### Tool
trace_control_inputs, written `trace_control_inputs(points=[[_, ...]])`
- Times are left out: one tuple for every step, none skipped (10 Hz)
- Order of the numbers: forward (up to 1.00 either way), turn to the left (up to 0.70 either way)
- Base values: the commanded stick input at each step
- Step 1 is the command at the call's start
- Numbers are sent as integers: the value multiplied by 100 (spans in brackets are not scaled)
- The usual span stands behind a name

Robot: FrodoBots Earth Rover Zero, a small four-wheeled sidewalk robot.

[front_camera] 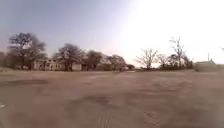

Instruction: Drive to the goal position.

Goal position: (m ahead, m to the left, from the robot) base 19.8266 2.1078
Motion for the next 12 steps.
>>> trace_control_inputs(points=[[70, 0], [70, 0], [70, 0], [70, 0], [70, 0], [70, 0], [70, 0], [70, 0], [70, 0], [70, 0], [70, 0], [70, 0]])
